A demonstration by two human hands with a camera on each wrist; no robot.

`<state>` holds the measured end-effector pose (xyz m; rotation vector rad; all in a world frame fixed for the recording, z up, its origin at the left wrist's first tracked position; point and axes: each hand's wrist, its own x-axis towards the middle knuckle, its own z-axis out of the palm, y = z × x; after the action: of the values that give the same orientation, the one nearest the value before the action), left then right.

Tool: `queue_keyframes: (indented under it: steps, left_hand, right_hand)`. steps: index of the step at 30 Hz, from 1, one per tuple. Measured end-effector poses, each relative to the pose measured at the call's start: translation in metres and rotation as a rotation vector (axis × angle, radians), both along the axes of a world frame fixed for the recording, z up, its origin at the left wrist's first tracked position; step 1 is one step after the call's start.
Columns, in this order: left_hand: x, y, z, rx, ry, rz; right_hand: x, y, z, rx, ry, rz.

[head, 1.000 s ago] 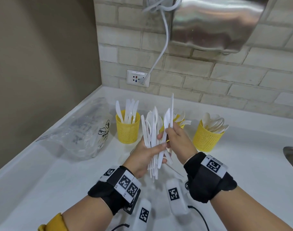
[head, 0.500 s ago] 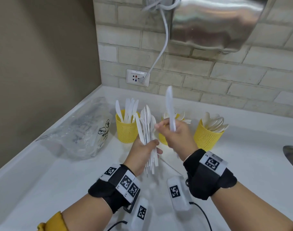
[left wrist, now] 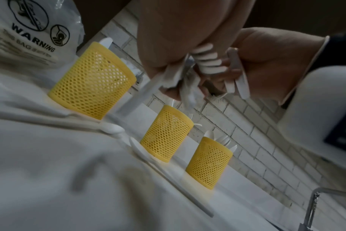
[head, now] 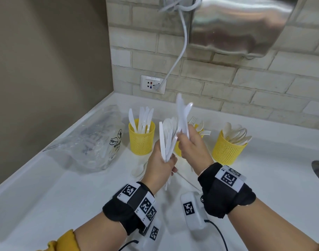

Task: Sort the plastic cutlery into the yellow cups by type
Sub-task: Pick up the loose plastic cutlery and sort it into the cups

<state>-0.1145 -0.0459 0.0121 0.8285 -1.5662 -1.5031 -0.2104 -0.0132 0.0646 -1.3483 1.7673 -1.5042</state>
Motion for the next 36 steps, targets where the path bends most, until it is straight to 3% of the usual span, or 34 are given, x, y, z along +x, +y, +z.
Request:
queue_keyframes:
  steps: [6, 11, 14, 23, 25, 28, 32, 36]
  left_hand:
    - [0.001, -0.003, -0.012, -0.001, -0.018, 0.050]
    - [0.000, -0.005, -0.009, -0.035, -0.037, 0.085]
    - [0.005, -0.006, -0.006, -0.031, -0.030, 0.091]
    - [0.052, -0.036, -0.004, 0.005, -0.007, 0.255]
    - [0.063, -0.040, -0.002, 0.035, 0.019, 0.248]
    - [0.079, -0.043, 0.005, 0.074, 0.077, 0.199]
    - [0.093, -0.049, 0.012, 0.137, 0.144, 0.134]
    - [0.103, -0.056, 0.016, 0.199, 0.179, 0.105]
  right_hand:
    - [-0.005, 0.004, 0.026, -0.237, -0.097, -0.096]
    - [0.007, 0.005, 0.010, 0.015, 0.068, 0.073]
    - [0.014, -0.003, 0.006, -0.031, 0.173, -0.015]
    - [-0.004, -0.054, 0.057, -0.472, -0.261, -0.160]
    - [-0.001, -0.072, 0.060, -0.512, -0.261, -0.205]
    - [0.011, -0.098, 0.055, -0.470, -0.135, -0.229]
    - [0.019, -0.127, 0.030, -0.325, -0.005, -0.118]
    - [0.016, -0.147, 0.017, -0.261, -0.066, -0.119]
